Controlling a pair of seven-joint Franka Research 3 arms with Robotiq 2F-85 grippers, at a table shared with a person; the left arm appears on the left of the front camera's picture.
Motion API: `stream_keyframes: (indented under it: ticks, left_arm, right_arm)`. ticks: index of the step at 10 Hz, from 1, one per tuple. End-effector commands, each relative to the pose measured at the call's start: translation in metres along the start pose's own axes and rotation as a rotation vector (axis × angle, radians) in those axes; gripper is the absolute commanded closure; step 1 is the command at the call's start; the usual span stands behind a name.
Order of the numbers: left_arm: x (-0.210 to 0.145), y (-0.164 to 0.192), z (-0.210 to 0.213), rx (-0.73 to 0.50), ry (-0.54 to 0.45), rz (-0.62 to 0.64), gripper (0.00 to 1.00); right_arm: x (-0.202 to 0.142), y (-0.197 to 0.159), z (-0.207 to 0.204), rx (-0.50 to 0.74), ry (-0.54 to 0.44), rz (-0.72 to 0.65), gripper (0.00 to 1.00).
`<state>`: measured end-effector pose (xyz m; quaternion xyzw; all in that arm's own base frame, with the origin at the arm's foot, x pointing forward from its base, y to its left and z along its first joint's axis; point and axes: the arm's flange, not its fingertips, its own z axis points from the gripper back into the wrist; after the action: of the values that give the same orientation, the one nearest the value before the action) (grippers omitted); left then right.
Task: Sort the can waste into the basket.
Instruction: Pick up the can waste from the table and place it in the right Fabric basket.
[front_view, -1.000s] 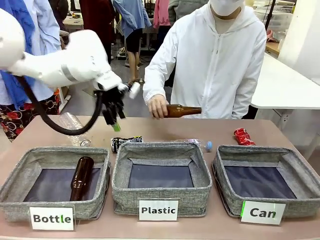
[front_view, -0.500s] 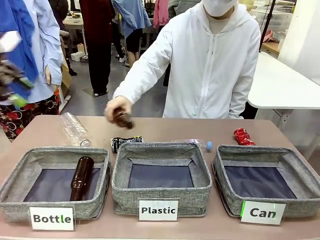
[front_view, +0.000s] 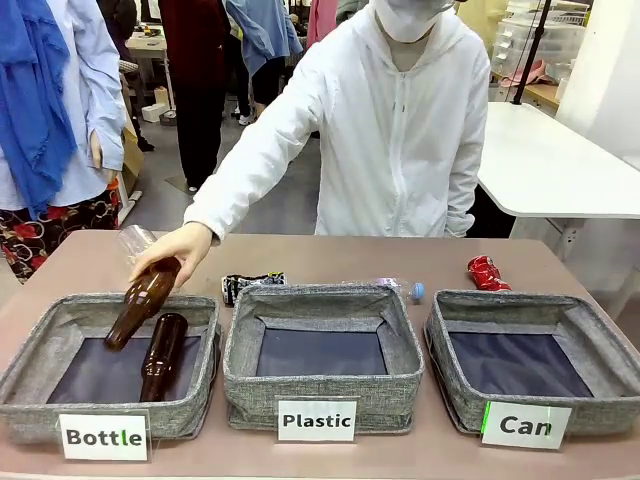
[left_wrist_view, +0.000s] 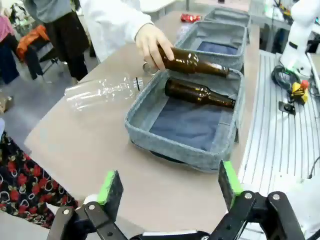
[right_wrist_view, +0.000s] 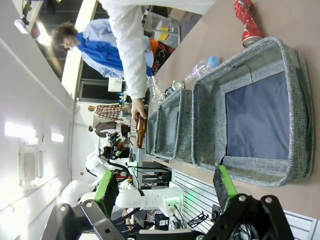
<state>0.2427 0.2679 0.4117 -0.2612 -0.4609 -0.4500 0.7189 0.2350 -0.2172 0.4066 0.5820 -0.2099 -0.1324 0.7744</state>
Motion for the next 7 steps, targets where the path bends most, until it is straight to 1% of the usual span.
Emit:
stream_keyframes:
  ticks: [1, 2, 3, 5, 6, 7]
  left_arm:
    - [-0.025, -0.003, -0.008, 0.01, -0.099, -0.017, 0.0]
    - [-0.033, -0.005, -0.01, 0.006, -0.121, -0.036, 0.0]
    - [-0.035, -0.004, -0.014, 0.006, -0.117, -0.01, 0.0]
    - [-0.027, -0.001, -0.017, -0.003, -0.106, -0.007, 0.0]
    - [-0.019, 0.003, -0.019, -0.015, -0.098, -0.034, 0.0]
    - [-0.01, 0.005, -0.023, -0.019, -0.078, -0.028, 0.0]
  right_arm:
    - [0.003, 0.001, 0.001, 0.023, -0.015, 0.03, 0.0]
    - [0.003, 0.001, 0.001, 0.023, -0.015, 0.03, 0.0]
    - [0.003, 0.001, 0.001, 0.023, -0.015, 0.03, 0.0]
    - [0.003, 0.001, 0.001, 0.023, -0.015, 0.03, 0.0]
    - [0.003, 0.001, 0.001, 0.023, -0.015, 0.03, 0.0]
    - [0.003, 0.001, 0.001, 0.023, -0.015, 0.03, 0.0]
